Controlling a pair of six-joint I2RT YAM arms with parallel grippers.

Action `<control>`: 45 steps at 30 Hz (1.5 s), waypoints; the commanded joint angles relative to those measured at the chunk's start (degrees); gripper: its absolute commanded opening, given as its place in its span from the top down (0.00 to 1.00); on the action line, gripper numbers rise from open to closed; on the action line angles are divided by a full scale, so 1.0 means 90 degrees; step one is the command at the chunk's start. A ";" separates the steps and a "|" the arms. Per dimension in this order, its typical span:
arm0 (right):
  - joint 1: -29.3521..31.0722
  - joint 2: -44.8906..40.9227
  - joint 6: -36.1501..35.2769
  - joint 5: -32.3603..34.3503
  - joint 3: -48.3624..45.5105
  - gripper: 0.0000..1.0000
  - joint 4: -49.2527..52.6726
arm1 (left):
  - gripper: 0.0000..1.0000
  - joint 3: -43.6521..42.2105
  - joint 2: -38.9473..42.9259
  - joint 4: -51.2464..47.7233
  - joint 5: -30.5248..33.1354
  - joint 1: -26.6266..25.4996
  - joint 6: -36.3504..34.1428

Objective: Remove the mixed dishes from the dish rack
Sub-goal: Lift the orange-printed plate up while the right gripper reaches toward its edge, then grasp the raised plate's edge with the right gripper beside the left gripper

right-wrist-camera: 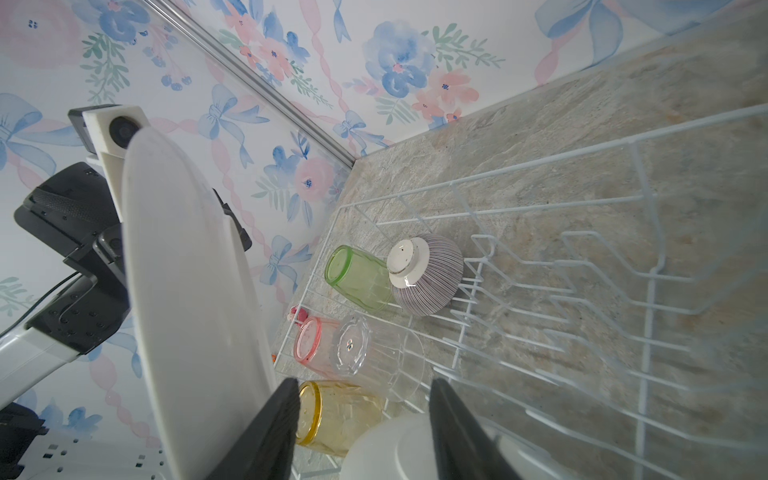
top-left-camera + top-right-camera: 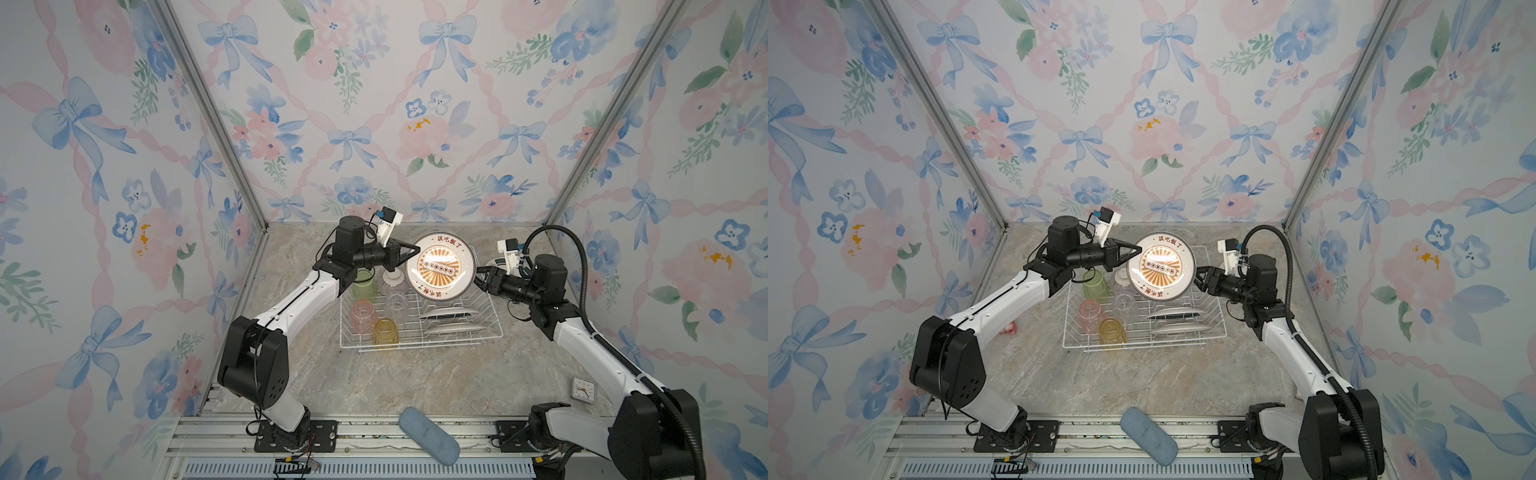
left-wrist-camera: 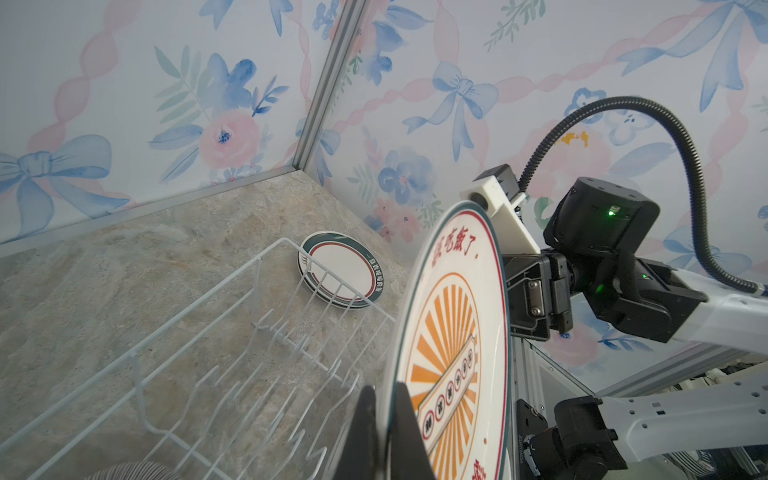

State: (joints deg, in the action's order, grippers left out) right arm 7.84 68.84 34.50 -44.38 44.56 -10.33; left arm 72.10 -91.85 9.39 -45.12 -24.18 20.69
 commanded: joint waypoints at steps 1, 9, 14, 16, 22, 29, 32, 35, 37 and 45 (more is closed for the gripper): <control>0.0098 -0.0082 -0.0200 0.0168 0.0194 0.46 0.0272 | 1.00 -0.0042 -0.0050 0.0334 -0.0066 -0.0004 0.0056; -0.0862 -0.0514 -0.0308 0.0113 -0.0064 0.45 0.0936 | 1.00 0.0197 0.0018 0.0032 0.0065 0.0099 -0.0167; -0.1154 -0.0904 -0.0417 -0.0548 -0.0117 0.46 0.1049 | 1.00 0.0250 -0.0016 0.0006 0.0074 0.0109 -0.0189; -0.1102 -0.0969 -0.0419 -0.0826 -0.0097 0.46 0.0998 | 1.00 0.0275 -0.0055 0.0014 0.0071 0.0109 -0.0180; -0.0585 -0.0949 -0.0531 -0.1051 0.0008 0.46 0.0923 | 1.00 0.0300 -0.0100 0.0065 0.0020 0.0103 -0.0131; -0.0074 -0.0467 -0.0332 -0.0817 0.0161 0.46 0.0461 | 1.00 0.0252 -0.0098 0.0118 -0.0053 0.0075 -0.0101; 0.0017 -0.0237 -0.0173 -0.0784 0.0218 0.46 0.0176 | 1.00 0.0208 -0.0086 0.0165 -0.0088 0.0079 -0.0069; 0.0097 -0.0113 -0.0039 -0.0772 0.0264 0.48 -0.0080 | 1.00 0.0183 -0.0079 0.0201 -0.0116 0.0079 -0.0053; 0.0177 -0.0071 0.0044 -0.0738 0.0276 0.51 -0.0235 | 1.00 0.0174 -0.0101 0.0214 -0.0125 0.0079 -0.0053; 0.0503 0.0226 0.0102 -0.0611 0.0467 0.76 -0.0413 | 1.00 0.0173 -0.0221 0.0312 -0.0143 0.0052 -0.0015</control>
State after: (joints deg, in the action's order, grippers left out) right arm 11.33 69.84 34.94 -50.11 46.74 -11.44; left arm 72.88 -93.06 9.50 -44.99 -23.57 19.99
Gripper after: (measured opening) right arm 0.258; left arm 0.048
